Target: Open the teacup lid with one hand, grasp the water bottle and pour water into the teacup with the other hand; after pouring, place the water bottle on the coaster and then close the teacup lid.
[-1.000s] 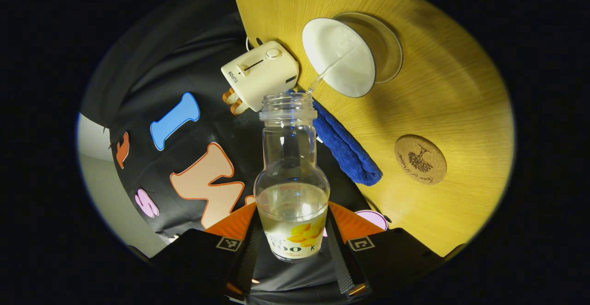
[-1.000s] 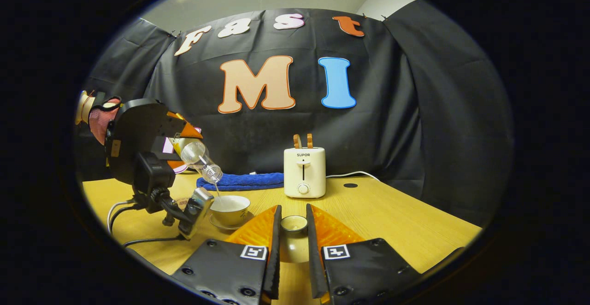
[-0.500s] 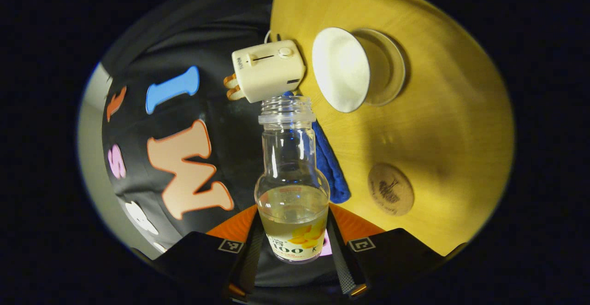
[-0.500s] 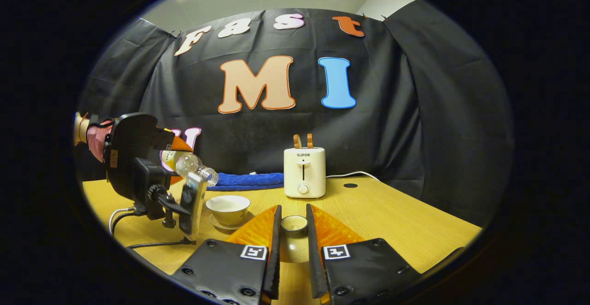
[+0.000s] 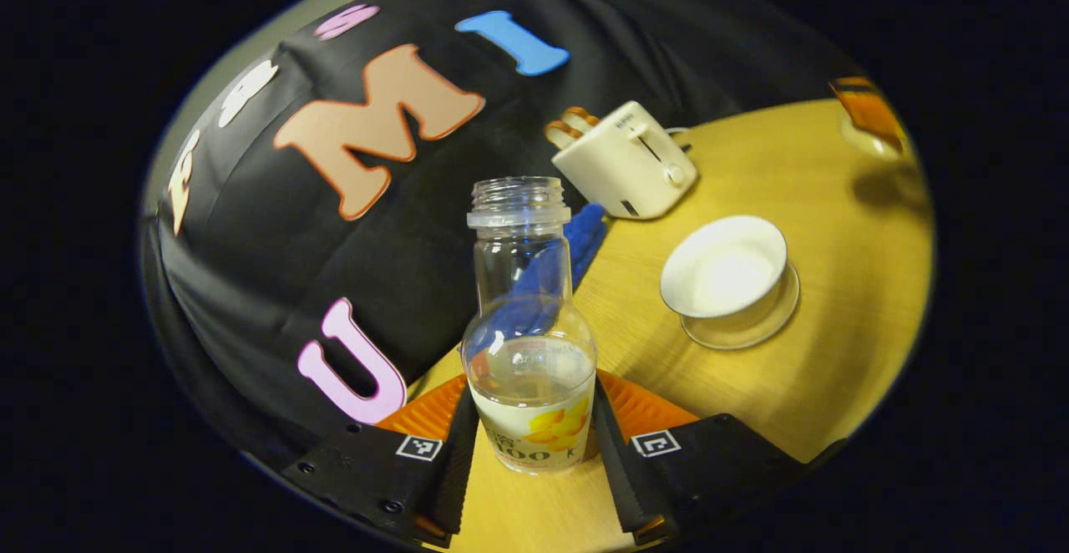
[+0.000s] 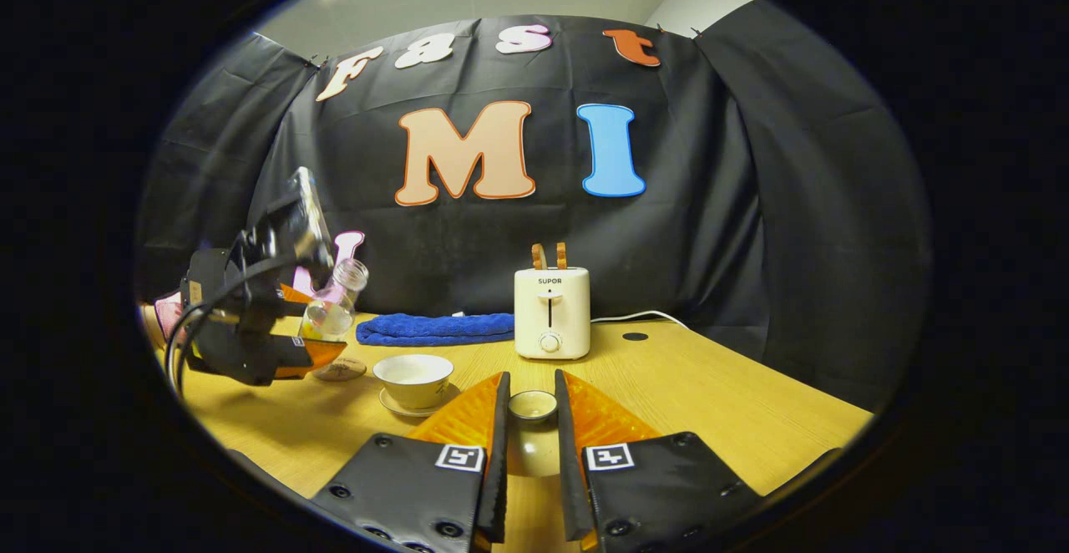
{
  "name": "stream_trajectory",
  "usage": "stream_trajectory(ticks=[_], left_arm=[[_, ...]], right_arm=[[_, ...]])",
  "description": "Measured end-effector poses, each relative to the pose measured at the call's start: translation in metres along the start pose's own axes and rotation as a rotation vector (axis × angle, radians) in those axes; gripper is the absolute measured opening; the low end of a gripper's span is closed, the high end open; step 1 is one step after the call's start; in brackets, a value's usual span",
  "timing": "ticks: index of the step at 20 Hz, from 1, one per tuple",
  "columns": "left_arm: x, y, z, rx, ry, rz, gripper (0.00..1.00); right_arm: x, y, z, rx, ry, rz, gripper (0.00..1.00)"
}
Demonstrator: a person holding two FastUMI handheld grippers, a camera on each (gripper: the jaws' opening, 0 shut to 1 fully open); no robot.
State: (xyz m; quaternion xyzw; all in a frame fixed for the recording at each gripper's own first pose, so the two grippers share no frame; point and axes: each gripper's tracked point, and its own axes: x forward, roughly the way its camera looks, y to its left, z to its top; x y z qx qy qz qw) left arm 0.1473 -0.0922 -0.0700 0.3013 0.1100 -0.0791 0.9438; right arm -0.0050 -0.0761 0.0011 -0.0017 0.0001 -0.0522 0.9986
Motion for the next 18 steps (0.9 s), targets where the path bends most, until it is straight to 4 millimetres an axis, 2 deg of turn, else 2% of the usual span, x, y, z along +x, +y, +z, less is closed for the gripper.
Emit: stream_trajectory(ticks=[4,7,11,14,16,18], left_arm=[[0.008,0.006,0.007,-0.233,-0.066,0.009,0.66],[0.008,0.007,0.019,-0.329,-0.116,0.022,0.66],[0.010,0.004,0.012,-0.388,-0.122,0.008,0.66],[0.013,-0.003,0.011,-0.505,-0.107,-0.042,0.66],[0.019,0.001,0.004,-0.502,-0.104,-0.030,0.65],[0.022,0.002,0.005,-0.503,-0.105,-0.034,0.66]], right_arm=[[0.000,0.000,0.000,0.000,0.001,0.000,0.30],[0.000,0.000,0.000,0.000,0.001,0.000,0.30],[0.000,0.000,0.000,0.000,0.001,0.000,0.30],[0.000,0.000,0.000,0.000,0.001,0.001,0.30],[0.000,0.000,0.000,0.000,0.001,0.000,0.30],[0.000,0.000,0.000,0.000,0.000,0.000,0.30]])
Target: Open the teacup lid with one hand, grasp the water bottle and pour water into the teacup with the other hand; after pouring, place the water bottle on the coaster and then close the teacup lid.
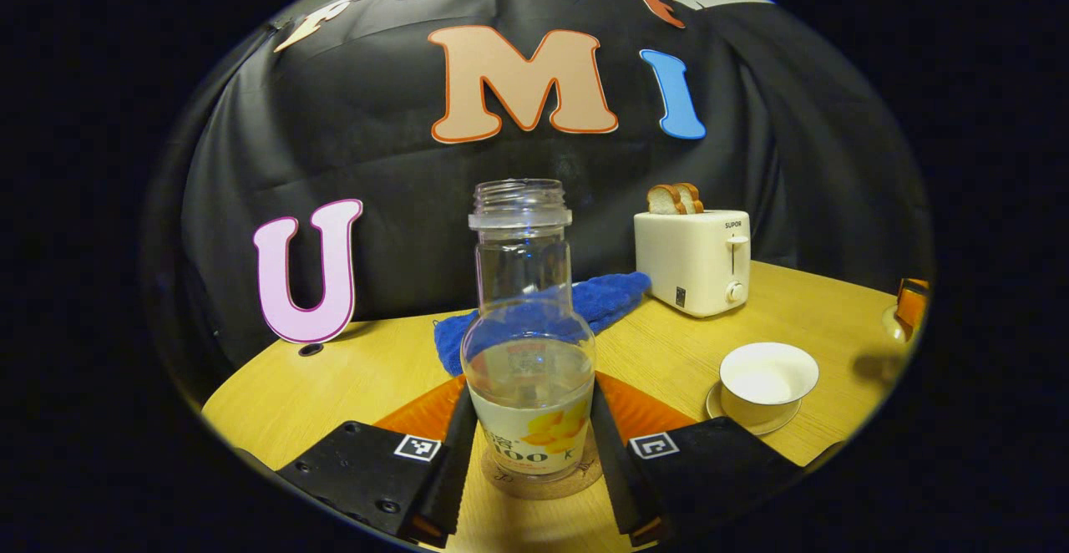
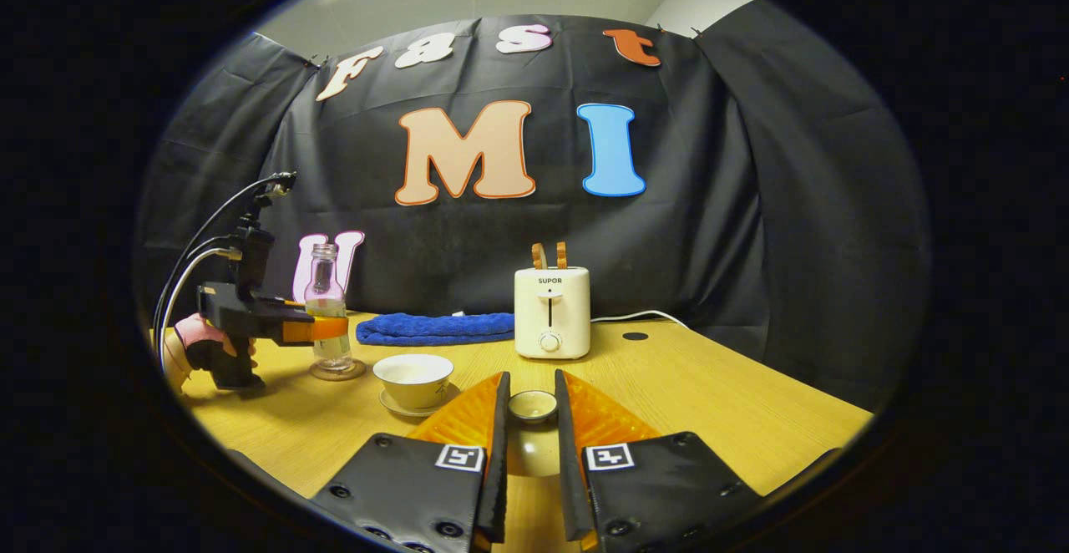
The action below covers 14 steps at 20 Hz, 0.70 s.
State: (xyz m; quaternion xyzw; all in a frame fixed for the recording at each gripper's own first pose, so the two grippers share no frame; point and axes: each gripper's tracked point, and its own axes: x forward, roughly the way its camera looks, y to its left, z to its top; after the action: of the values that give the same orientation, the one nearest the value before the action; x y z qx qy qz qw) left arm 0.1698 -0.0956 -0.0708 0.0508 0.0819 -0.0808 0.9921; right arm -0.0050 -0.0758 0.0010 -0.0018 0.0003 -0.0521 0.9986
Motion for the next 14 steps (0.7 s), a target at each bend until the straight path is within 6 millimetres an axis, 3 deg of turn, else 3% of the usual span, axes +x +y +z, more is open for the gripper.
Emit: stream_trajectory(ticks=[5,14], left_arm=[[0.0041,0.0022,-0.0065,-0.093,0.010,-0.008,0.65],[0.0013,0.0029,-0.0084,-0.123,0.019,0.004,0.73]], right_arm=[[-0.0003,-0.0002,0.0003,0.000,0.000,0.000,0.30],[0.0005,-0.0003,-0.0003,0.000,-0.001,0.000,0.30]])
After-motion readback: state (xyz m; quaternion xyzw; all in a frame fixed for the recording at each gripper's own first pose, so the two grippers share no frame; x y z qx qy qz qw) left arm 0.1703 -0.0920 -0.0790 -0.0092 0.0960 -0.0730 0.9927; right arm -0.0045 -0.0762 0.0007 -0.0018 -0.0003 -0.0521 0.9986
